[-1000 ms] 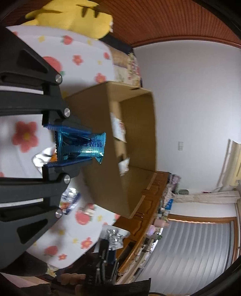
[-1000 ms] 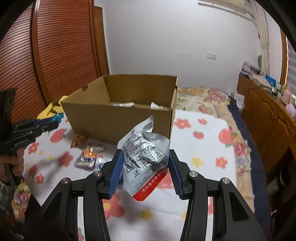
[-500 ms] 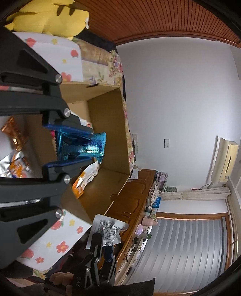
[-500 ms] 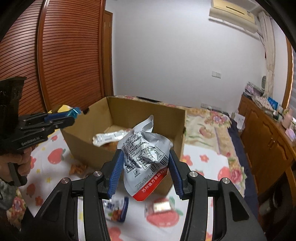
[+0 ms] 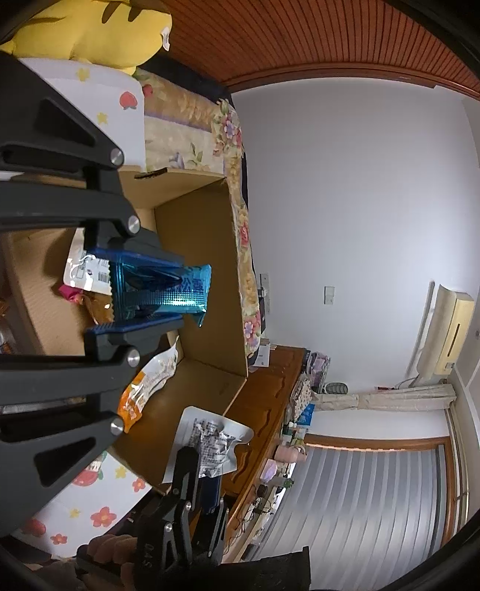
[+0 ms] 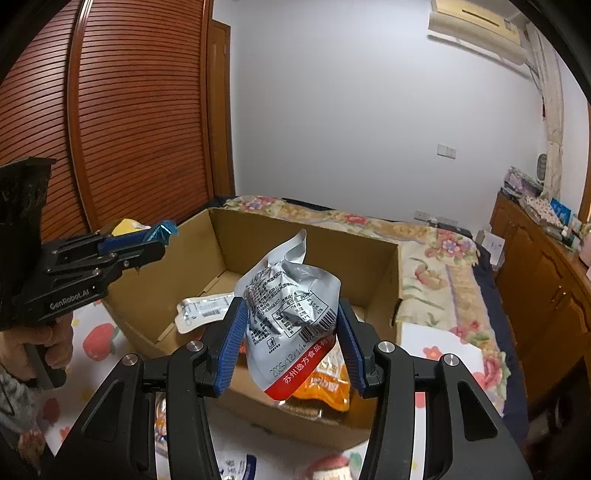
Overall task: Organize snacks
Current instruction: 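Carry both snacks over the box and open both tools to drop them, then move both tools back to the snacks in front of the box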
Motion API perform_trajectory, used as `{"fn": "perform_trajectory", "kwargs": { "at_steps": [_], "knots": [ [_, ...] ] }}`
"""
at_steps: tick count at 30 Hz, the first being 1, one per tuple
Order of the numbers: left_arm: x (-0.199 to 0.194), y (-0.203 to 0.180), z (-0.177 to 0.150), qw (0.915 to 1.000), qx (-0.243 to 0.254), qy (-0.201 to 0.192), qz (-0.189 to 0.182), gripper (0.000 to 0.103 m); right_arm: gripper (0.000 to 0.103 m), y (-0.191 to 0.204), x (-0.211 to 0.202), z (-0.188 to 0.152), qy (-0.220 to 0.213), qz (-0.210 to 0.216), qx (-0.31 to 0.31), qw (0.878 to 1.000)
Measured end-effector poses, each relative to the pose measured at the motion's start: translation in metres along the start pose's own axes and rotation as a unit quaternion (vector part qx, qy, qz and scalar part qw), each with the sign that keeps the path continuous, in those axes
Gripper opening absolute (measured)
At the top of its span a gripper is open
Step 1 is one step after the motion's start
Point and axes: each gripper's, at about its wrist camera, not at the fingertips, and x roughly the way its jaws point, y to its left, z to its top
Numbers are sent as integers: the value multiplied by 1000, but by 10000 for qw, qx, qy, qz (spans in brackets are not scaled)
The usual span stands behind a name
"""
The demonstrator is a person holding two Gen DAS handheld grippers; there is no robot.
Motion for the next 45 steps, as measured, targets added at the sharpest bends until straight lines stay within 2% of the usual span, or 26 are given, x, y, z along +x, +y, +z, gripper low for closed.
{"fn": "perform_trajectory", "kwargs": {
  "at_steps": [4, 12, 16, 36, 37, 38, 40, 45],
  "knots": [
    [13, 8, -4, 9999, -132, 112, -11, 23, 49, -5, 17, -1, 45, 105, 218, 9997],
    [26, 5, -11, 9996, -86, 267, 48, 27, 49, -6, 50, -6, 289, 47, 315, 9991],
    [25, 5, -13, 9995, -139, 267, 37, 45, 50, -6, 59, -9, 409, 36, 309, 9987],
    [14, -3, -14, 9996, 13, 246, 121, 49, 52, 3, 70, -15, 585, 49, 198, 9981],
    [13, -2, -15, 9996, 4, 253, 129, 54, 52, 3, 70, -15, 597, 52, 199, 9980],
    [12, -1, -17, 9996, -20, 261, 137, 56, 54, 3, 71, -16, 610, 68, 221, 9979],
    [9, -1, -21, 9995, -45, 293, 107, 56, 59, 0, 72, -18, 661, 120, 313, 9972],
    [2, -1, -24, 9994, -106, 294, 122, 56, 59, -1, 70, -19, 663, 157, 371, 9970]
  ]
}}
